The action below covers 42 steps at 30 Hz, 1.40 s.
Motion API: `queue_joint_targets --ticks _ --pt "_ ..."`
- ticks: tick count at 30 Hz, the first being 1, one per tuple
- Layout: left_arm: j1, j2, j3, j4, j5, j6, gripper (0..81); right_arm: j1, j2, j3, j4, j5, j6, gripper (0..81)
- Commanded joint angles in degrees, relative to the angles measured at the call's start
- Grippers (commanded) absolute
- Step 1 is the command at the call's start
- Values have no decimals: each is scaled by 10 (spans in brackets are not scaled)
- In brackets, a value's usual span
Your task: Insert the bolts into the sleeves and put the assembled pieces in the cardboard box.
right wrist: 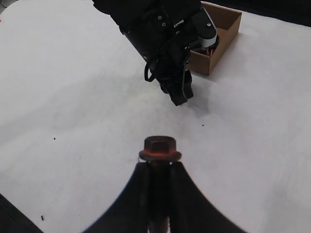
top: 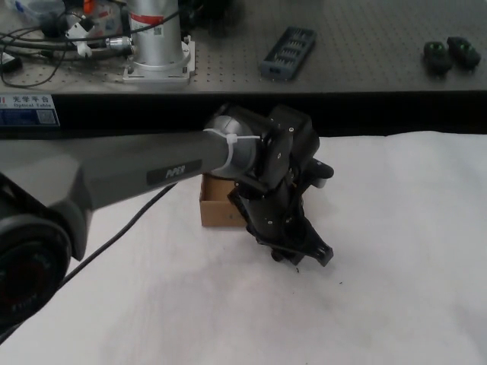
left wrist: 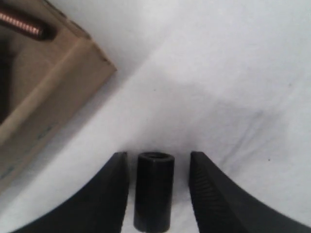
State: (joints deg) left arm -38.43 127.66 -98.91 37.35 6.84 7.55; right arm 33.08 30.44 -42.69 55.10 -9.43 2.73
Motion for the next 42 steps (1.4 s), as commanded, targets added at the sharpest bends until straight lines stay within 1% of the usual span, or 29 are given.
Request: queue_joint_targets --ticks 1,3,9,10,16,21,25,28,34,40,42 --pt "0 11 -5 7 -28 -12 302 -4 -4 -1 2 -1 2 36" --pt "0 11 -5 10 -36 -12 267 -4 -4 -1 2 -1 2 36" --pt "0 8 -5 37 -37 -10 27 -4 -4 -1 2 -1 2 36" --pt "0 5 -5 42 -37 -10 1 -4 -4 -1 2 -1 2 36" --pt "1 -28 -5 59 -37 -18 6 -4 -4 -1 -44 1 2 36" --pt "11 -75 -3 56 -32 -29 6 -4 -4 -1 -109 41 2 36" --pt "20 -116 2 22 16 -29 6 -4 -4 -1 -151 42 2 36" --pt "20 -153 24 -19 26 -29 6 -4 -4 -1 -178 42 2 36" --pt "18 -236 136 -114 30 -44 6 -4 -4 -1 -229 47 2 36" --pt "18 -352 314 -249 63 -85 6 -4 11 -1 -291 45 2 36" --pt "18 -397 377 -298 69 -94 6 -4 23 -1 -302 29 2 36"
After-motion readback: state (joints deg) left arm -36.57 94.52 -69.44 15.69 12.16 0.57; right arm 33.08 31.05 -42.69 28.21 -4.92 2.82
